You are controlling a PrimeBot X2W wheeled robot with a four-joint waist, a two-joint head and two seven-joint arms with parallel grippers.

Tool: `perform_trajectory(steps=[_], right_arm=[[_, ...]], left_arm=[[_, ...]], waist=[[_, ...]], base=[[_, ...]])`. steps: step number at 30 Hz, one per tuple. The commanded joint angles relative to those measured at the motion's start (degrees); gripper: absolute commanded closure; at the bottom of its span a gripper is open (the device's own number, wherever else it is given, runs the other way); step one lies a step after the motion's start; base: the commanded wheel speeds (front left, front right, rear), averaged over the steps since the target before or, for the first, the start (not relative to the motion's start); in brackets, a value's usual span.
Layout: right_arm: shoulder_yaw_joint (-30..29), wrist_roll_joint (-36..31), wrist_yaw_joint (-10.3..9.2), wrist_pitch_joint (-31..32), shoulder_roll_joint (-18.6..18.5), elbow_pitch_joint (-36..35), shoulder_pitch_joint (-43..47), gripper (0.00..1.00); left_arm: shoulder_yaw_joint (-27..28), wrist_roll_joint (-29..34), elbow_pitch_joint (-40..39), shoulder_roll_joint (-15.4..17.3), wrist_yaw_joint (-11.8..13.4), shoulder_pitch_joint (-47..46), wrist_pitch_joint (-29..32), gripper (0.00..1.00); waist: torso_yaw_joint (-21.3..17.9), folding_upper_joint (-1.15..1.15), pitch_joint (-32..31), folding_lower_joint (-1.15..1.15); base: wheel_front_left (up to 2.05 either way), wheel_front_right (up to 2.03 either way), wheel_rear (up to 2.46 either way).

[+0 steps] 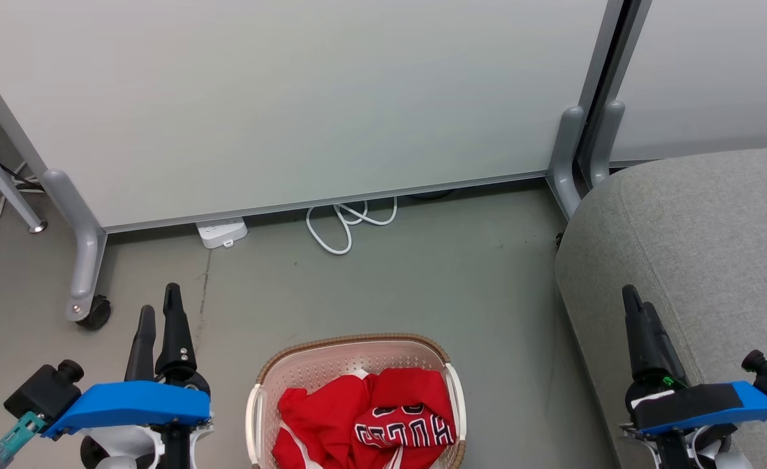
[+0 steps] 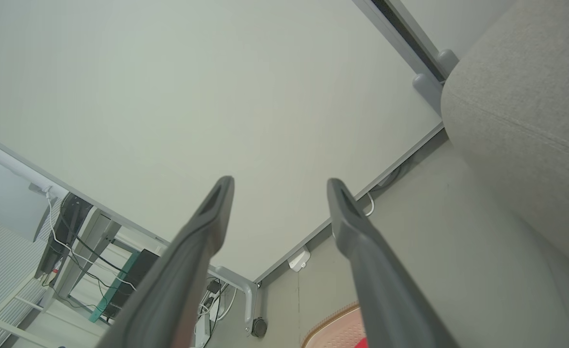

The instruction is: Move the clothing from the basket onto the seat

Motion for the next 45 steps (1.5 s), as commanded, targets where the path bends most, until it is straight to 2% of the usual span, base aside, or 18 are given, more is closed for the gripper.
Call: perform_trajectory(steps=[1,25,45], right_arm=[[0.3,-2.1,0.08,-0.5,-0.4,-0.9,-1.2,0.0],[2.4,-20.4,0.11,-4.5,-0.6,0.3,-1.1,0.0],[3.2,-31.5,0.14,-7.3,-0.6,1.4,-1.1,0.0]], left_arm=[[-0.5,2.1,-1.1,0.5,0.3,-1.5,-0.6,0.0],[-4.7,23.3,-0.3,0.6,1.1,-1.5,-4.6,0.0],[-6.8,34.3,0.4,0.8,1.2,-1.0,-7.3,0.0]], waist=[[0.0,0.0,0.0,0.0],[0.2,0.0,0.1,0.0],[0.2,0.0,0.1,0.0]], base=[[0.0,0.0,0.0],[0.0,0.0,0.0],[0.0,0.0,0.0]])
